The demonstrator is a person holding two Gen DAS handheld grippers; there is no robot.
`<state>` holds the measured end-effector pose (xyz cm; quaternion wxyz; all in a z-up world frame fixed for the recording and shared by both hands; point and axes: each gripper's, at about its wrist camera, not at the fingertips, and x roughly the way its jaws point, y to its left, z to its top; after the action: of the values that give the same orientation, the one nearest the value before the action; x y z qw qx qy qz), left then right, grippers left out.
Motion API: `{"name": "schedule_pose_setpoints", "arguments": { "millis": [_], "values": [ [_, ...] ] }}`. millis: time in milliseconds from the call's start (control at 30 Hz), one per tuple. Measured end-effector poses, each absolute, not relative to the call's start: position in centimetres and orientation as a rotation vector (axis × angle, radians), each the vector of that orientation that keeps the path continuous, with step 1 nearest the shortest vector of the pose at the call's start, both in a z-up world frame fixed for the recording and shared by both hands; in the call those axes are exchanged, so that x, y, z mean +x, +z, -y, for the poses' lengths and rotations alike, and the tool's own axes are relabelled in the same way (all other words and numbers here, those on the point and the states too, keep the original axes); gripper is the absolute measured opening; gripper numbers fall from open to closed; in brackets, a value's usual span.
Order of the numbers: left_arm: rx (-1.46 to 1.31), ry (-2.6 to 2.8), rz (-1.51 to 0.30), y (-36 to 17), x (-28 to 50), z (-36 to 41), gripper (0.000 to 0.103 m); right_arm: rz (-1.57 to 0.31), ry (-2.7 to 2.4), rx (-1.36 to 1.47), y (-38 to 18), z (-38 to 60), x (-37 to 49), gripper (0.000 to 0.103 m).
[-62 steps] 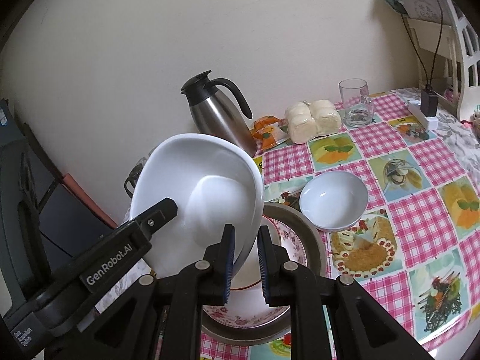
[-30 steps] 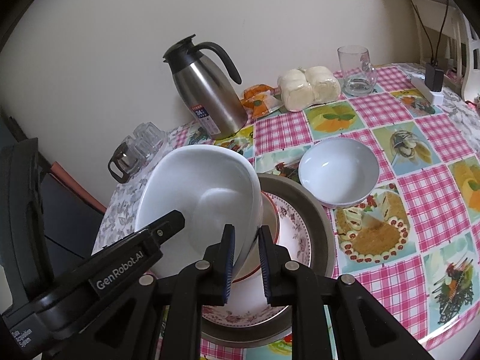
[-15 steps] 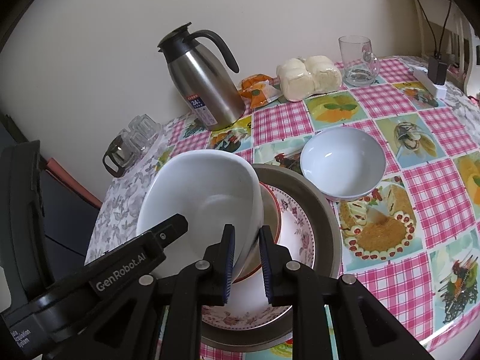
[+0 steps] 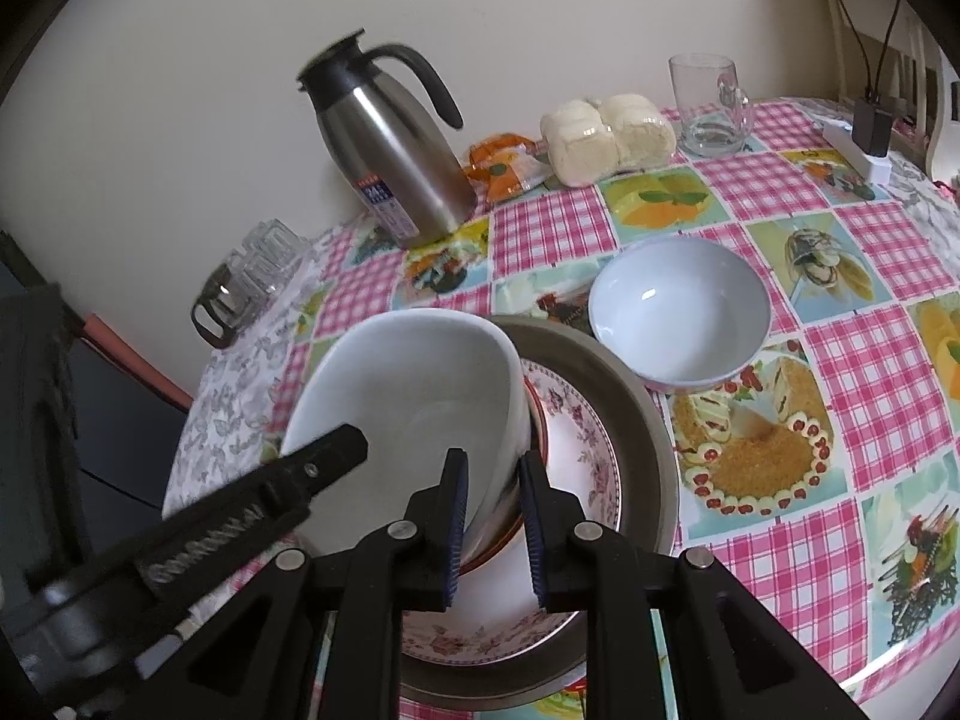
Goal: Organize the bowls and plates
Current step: 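Lower the white square bowl into the red-rimmed bowl with both tools, then open both tools and withdraw them from the square bowl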
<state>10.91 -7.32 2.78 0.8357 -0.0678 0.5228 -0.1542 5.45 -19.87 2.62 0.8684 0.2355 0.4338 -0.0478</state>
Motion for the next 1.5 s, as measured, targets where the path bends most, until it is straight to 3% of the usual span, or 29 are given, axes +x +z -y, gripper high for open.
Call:
{"name": "schedule_pose_setpoints", "arguments": {
  "millis": [1267, 1333, 1400, 1467, 1500],
  "values": [
    [-0.176, -0.302, -1.064, 4.1, 10.9, 6.1, 0.037, -0.884, -0.098, 0.434, 3.5, 19.3, 5.3, 0.024],
    [-0.171, -0.292, -1.051, 4.5, 10.8, 5.9, 0.043, -0.878, -0.110, 0.427, 3.8, 19.6, 5.2, 0.024],
    [-0.154, -0.266, -1.031, 5.0, 10.6, 5.7, 0.050, -0.879, -0.121, 0.426, 3.9, 19.8, 5.1, 0.031],
    [-0.140, -0.244, -1.012, 5.4, 10.4, 5.5, 0.055, -0.883, -0.134, 0.420, 3.9, 19.9, 5.2, 0.049],
    [-0.142, -0.238, -1.007, 5.5, 10.4, 5.3, 0.057, -0.884, -0.144, 0.413, 3.9, 19.9, 5.2, 0.053]
  ]
}}
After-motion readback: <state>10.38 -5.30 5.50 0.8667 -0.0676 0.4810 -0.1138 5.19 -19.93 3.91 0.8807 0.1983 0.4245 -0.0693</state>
